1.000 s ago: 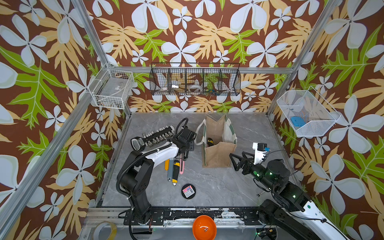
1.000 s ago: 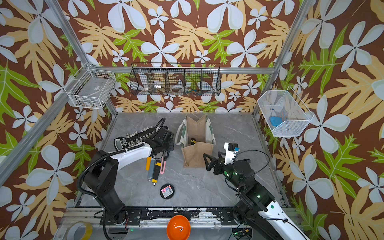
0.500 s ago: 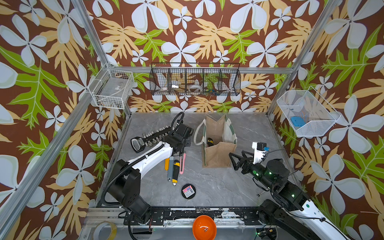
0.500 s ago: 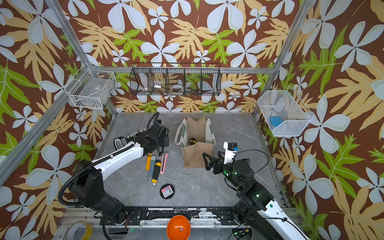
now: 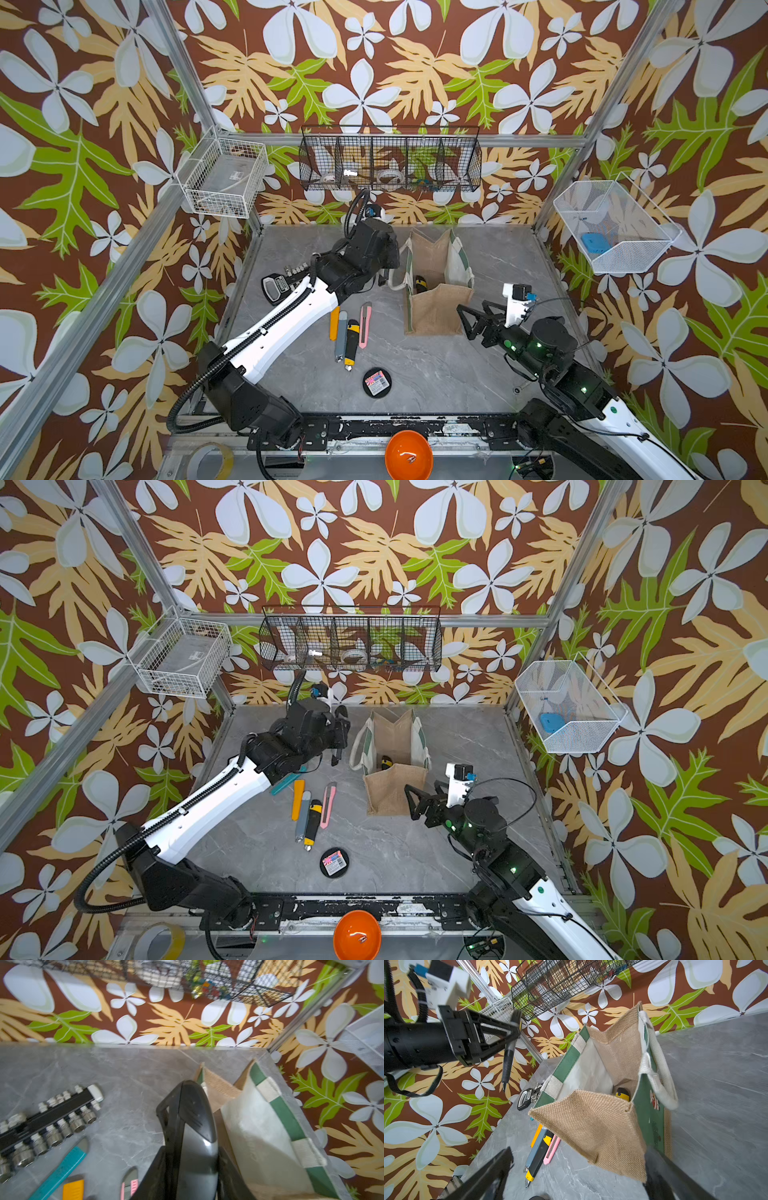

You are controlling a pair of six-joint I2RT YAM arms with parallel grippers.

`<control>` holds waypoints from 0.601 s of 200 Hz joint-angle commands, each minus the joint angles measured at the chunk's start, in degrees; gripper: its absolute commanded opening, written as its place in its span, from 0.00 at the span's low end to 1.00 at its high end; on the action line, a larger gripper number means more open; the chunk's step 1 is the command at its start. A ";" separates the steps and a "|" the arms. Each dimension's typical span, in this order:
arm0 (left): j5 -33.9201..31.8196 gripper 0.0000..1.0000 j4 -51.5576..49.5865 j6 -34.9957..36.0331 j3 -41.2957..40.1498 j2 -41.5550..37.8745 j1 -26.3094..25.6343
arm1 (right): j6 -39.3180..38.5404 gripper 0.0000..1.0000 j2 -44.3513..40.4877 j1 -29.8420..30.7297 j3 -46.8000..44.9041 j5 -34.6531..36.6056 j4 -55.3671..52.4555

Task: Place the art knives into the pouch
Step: Pick up the utility knife at the center of the board, then place the utility knife in the pouch.

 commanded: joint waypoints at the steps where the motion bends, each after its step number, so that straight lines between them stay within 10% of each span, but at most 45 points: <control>1: -1.06 0.23 -1.68 2.45 5.51 3.25 -2.46 | 0.15 0.98 -0.47 0.03 -0.35 1.29 1.18; 57: -2.31 0.24 -3.57 4.23 19.33 16.06 -5.64 | 1.38 0.98 -4.00 0.05 -1.71 1.82 0.01; 120: -2.33 0.24 0.57 1.88 14.20 20.70 -7.27 | 1.14 0.98 -6.62 -0.02 -3.35 3.43 -2.41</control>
